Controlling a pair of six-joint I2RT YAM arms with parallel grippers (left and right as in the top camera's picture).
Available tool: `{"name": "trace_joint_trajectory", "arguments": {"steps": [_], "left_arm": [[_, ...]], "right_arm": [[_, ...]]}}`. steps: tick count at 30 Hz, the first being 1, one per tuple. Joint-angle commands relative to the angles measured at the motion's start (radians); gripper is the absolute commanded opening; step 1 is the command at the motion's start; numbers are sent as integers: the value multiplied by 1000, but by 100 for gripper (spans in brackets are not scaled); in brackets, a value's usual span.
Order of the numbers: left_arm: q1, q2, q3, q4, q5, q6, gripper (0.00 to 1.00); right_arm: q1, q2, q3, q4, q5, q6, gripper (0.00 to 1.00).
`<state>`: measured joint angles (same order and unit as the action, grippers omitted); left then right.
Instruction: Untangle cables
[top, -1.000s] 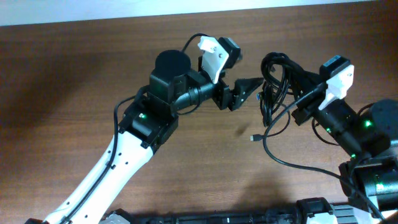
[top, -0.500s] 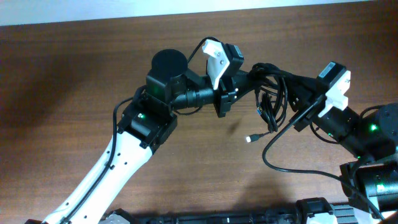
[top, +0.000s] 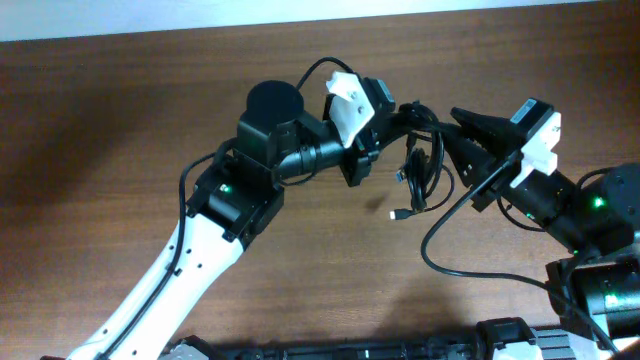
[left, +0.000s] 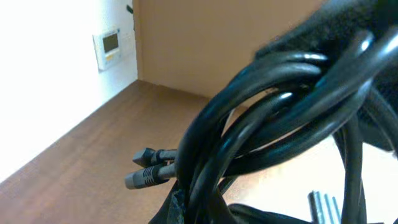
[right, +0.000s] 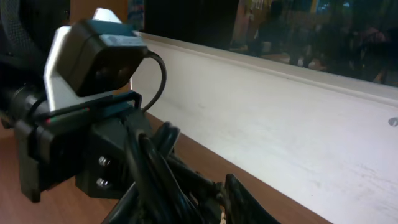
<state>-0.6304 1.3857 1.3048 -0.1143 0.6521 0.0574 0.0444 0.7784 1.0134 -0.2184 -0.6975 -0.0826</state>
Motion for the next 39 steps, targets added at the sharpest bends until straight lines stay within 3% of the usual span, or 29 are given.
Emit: {"name": "trace_joint_trajectory", "arguments": {"steps": [1, 4, 6, 7, 8, 9, 10, 13, 22, 24, 26, 29, 34, 36, 37, 39], "left_arm": [[-82, -11, 13, -14, -13, 245, 0], [-102, -11, 13, 1, -13, 275, 0], [-102, -11, 13, 5, -32, 274, 0], [-102, -11, 13, 7, -44, 273, 11], [-100, -11, 13, 7, -47, 273, 43], [-100, -11, 13, 7, -47, 259, 62], [-100, -11, 13, 10, -47, 214, 99], [-100, -12, 13, 10, -47, 121, 99], [-31, -23, 13, 43, -21, 124, 99], [23, -29, 13, 42, 51, 129, 100], [100, -29, 13, 42, 227, 180, 93], [153, -29, 13, 35, 419, 224, 92], [153, -29, 13, 5, 568, 312, 97], [151, -29, 13, 5, 568, 312, 86], [151, -29, 13, 9, 568, 312, 71], [151, -29, 13, 16, 568, 312, 53]], "right_arm": [[1, -12, 6, 16, -27, 8, 24], [1, -12, 6, 4, -24, 8, 4], [1, -12, 6, -6, -23, 7, 4], [1, -11, 6, -5, -17, 8, 4], [1, -11, 6, -5, 5, 8, 4], [1, -11, 6, -5, 39, 8, 4], [1, -11, 6, -2, 75, 8, 4], [1, -11, 6, 3, 105, 8, 4], [1, -11, 6, -21, 104, 6, 4], [1, -11, 6, -25, 88, -39, 4], [1, -11, 6, -23, 14, -71, 4], [1, -11, 6, -20, -59, -71, 4], [1, -11, 6, 3, -131, -71, 4], [1, -11, 6, 3, -161, -71, 4], [1, -11, 6, 2, -168, -71, 4], [1, -11, 6, -1, -168, -71, 4]]}}
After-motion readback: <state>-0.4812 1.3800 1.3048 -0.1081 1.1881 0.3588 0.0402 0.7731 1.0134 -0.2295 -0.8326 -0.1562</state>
